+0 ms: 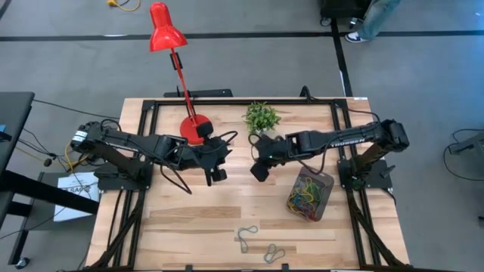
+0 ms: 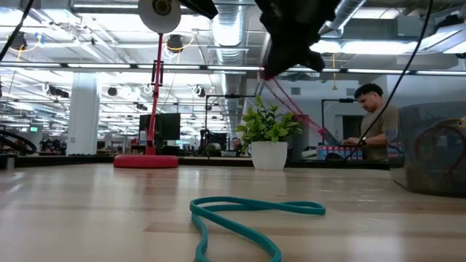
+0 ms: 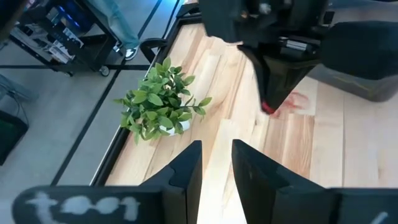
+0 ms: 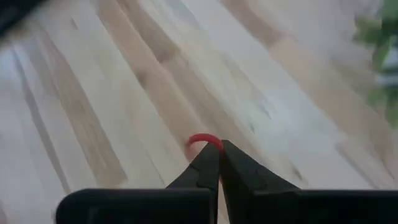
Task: Pick and place items into bin
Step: Put the red rubber band into the black bin
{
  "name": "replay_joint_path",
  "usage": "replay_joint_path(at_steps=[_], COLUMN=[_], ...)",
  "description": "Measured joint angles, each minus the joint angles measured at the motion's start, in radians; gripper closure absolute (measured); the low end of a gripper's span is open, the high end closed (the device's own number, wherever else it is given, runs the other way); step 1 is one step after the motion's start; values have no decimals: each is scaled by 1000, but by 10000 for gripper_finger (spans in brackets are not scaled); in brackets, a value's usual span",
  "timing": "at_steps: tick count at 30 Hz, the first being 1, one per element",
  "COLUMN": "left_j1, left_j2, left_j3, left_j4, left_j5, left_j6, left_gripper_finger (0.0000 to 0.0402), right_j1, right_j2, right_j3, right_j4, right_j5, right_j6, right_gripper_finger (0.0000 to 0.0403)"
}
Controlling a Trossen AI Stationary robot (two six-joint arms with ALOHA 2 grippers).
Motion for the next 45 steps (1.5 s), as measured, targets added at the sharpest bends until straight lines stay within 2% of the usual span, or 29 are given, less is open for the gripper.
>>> replay_joint_path(at_steps=[5,12,21,34,40,45], left_j1=[0,0,3,13,13,13], left_j2=[0,0,0,1,1,1], left_j3=[0,0,0,-11,-11,-11], left_j4=[0,0,0,3,5,5], left_j5=[0,-1,3,7,7,7], left_j6=[0,2,2,-1,-3,-7], left_gripper_finger=[322,322,322,322,322,322], right_j1=[19,46,125,240,266,274], right_j2=[0,-3,-3,-29,-30,-30], right_j3=[0,0,0,0,0,0], right_j4=[-155,-524,-942,-912,-864,-772], right_j5=[-38,-102,-164,-361,-330,-210], right_j6=[69,256,320,265,265,265], right_gripper_finger=[402,402,402,401,399,399])
